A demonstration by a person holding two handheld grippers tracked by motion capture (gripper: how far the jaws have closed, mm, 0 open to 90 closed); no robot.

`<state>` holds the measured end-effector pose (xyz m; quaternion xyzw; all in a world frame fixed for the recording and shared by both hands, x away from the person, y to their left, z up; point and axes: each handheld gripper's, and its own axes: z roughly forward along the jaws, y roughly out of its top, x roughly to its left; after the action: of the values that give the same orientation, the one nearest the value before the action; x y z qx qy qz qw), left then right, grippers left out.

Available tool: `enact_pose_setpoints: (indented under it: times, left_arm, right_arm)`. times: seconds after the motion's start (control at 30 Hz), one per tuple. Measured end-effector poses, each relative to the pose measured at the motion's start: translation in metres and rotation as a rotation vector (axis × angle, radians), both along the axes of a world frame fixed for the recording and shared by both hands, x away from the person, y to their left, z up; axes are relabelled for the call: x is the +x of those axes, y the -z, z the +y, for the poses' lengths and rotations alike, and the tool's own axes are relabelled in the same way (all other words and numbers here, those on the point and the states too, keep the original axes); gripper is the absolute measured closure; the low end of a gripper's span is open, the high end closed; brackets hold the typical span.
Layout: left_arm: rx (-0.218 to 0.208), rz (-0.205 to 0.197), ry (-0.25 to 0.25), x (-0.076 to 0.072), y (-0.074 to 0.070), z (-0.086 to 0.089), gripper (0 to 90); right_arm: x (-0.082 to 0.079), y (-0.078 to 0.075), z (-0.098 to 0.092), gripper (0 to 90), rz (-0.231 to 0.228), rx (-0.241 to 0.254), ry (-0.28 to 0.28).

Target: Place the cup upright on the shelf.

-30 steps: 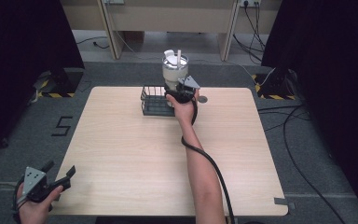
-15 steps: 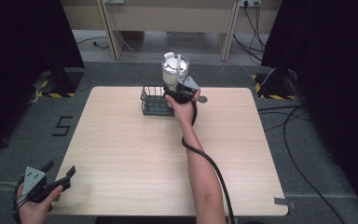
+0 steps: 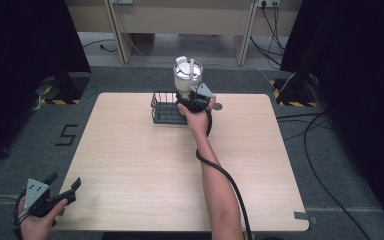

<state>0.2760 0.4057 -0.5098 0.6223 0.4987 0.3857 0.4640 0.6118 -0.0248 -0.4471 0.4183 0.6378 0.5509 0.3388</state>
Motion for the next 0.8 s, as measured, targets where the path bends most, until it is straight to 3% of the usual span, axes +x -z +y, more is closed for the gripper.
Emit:
enact_pose_setpoints:
  times: [0.8]
  left_arm:
    - [0.004,-0.001,0.001,0.000,0.000,-0.001,15.4]
  right_arm:
    - [-0.017,-0.005,-0.010,13.4,0.005,-0.031,-0.015]
